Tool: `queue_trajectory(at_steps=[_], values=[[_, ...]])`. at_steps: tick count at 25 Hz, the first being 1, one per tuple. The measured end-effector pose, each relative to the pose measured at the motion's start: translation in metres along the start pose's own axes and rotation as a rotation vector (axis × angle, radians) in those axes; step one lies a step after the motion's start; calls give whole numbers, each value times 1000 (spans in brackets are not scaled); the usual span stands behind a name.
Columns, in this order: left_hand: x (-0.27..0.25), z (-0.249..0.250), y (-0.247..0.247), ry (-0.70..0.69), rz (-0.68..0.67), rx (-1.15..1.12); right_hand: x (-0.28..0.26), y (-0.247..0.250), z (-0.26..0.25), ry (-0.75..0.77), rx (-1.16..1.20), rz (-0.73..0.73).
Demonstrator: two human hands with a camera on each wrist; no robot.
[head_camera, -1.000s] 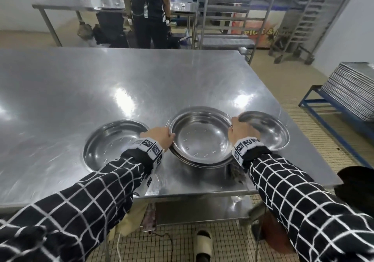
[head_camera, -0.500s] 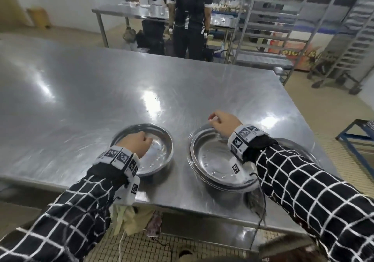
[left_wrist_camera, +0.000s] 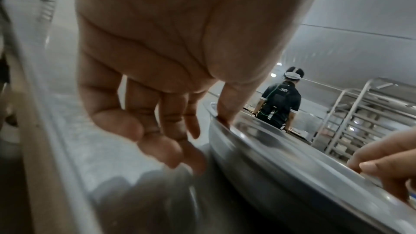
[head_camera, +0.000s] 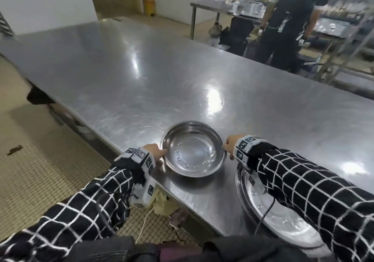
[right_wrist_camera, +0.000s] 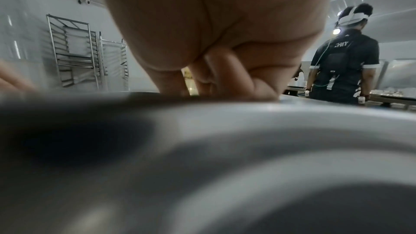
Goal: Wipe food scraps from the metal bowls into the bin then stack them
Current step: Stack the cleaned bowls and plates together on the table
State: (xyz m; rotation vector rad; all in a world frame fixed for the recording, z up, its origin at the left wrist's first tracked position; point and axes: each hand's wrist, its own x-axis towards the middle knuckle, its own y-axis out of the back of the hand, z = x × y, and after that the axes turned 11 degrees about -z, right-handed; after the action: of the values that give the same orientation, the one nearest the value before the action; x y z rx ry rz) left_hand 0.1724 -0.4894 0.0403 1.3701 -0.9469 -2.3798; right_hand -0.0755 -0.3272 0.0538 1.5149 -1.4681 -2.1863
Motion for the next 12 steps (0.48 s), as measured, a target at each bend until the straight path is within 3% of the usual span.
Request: queue_trajectory(at_steps=[3,5,12], values=[[4,3,-6,-69,25,-222,2,5,-1,27,80,-40],[0,14,-5,-118,82,-358,-1,7,4,11,207,6],[-19,82,27,-379,192,-438,-44,17,43,11,904,407]])
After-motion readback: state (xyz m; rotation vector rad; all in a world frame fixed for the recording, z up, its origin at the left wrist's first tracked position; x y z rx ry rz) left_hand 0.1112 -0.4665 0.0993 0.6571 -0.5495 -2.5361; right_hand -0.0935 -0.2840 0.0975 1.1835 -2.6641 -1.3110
